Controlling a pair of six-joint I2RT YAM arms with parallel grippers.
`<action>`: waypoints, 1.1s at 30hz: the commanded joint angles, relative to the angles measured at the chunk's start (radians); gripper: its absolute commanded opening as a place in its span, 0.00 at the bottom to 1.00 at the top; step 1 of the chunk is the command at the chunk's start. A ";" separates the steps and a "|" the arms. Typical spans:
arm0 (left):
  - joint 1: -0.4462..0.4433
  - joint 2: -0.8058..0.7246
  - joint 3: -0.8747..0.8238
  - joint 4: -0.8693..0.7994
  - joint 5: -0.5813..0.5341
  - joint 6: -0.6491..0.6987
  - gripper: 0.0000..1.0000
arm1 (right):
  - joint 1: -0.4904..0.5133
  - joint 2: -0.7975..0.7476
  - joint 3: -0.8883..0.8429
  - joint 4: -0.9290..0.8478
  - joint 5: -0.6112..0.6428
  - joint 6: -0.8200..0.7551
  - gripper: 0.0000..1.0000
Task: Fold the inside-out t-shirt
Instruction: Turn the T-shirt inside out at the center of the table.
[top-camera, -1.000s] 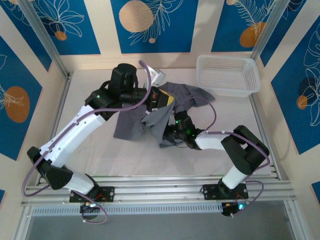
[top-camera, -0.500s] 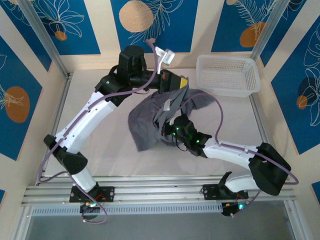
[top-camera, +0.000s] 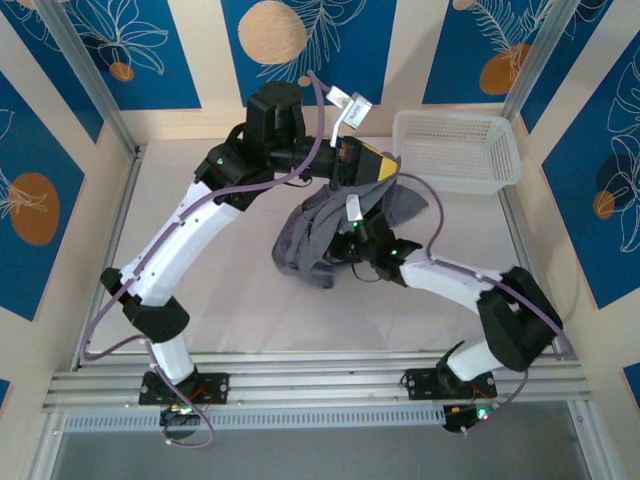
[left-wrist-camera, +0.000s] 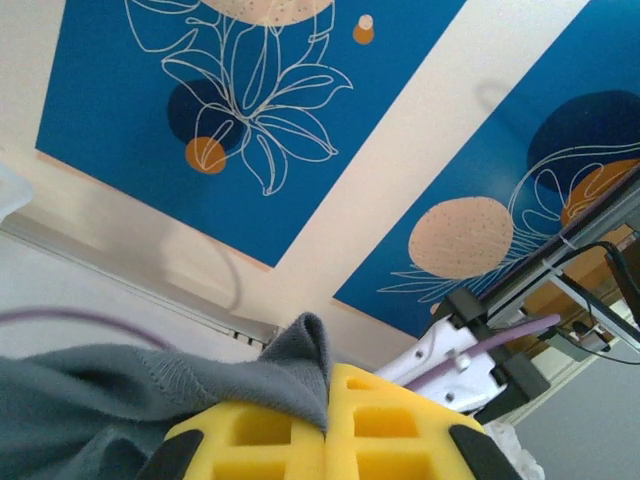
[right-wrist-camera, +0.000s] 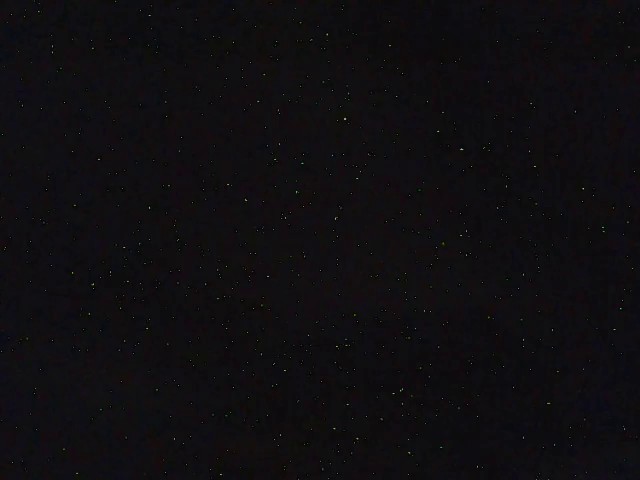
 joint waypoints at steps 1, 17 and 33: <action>-0.030 -0.047 -0.003 0.046 0.056 0.015 0.00 | -0.075 -0.063 0.075 -0.057 -0.054 0.199 0.00; -0.164 -0.060 0.120 -0.004 0.069 0.054 0.00 | -0.063 0.384 0.300 -0.319 0.150 0.125 0.00; -0.244 -0.018 0.112 -0.093 0.052 0.100 0.00 | -0.133 0.379 0.499 -0.269 -0.064 0.383 0.00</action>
